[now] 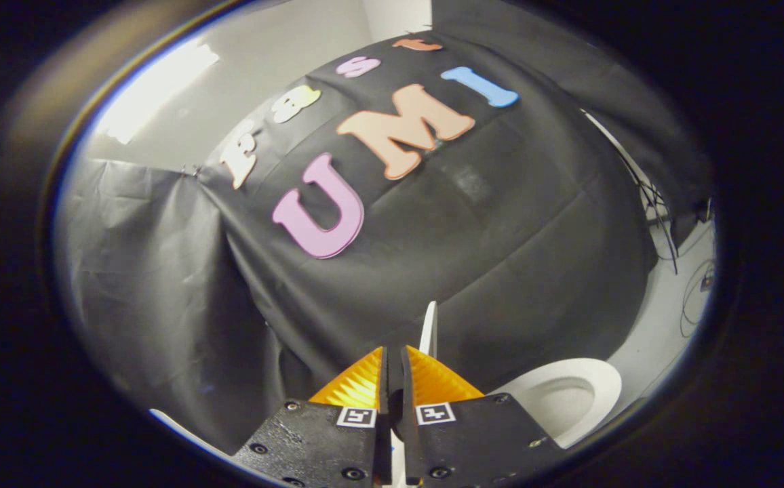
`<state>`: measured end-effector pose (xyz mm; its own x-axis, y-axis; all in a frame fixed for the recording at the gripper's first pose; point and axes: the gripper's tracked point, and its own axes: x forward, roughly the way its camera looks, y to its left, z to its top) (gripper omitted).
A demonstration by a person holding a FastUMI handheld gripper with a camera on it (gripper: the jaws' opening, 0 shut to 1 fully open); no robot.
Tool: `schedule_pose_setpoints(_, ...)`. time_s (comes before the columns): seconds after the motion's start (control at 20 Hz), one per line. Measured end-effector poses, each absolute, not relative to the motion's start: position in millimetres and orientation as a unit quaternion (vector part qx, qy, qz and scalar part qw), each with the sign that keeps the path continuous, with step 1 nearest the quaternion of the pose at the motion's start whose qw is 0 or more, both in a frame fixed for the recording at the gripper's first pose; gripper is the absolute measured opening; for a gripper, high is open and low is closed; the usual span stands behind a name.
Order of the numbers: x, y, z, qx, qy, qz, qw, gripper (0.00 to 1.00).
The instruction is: Open the toilet lid.
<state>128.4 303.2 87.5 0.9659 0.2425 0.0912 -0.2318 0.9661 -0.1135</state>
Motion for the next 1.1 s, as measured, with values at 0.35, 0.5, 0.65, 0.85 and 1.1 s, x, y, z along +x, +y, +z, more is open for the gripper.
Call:
schedule_pose_setpoints(0.35,135,374,72,-0.143,-0.023,0.146,0.979,0.07)
schedule_pose_setpoints(0.5,132,402,55,-0.169,-0.013,0.165,0.972,0.07)
schedule_pose_setpoints(0.65,135,429,43,-0.196,-0.003,0.181,0.964,0.07)
schedule_pose_setpoints(0.85,134,464,17,-0.251,0.013,0.197,0.948,0.07)
schedule_pose_setpoints(1.1,135,497,-12,-0.29,0.03,0.224,0.93,0.07)
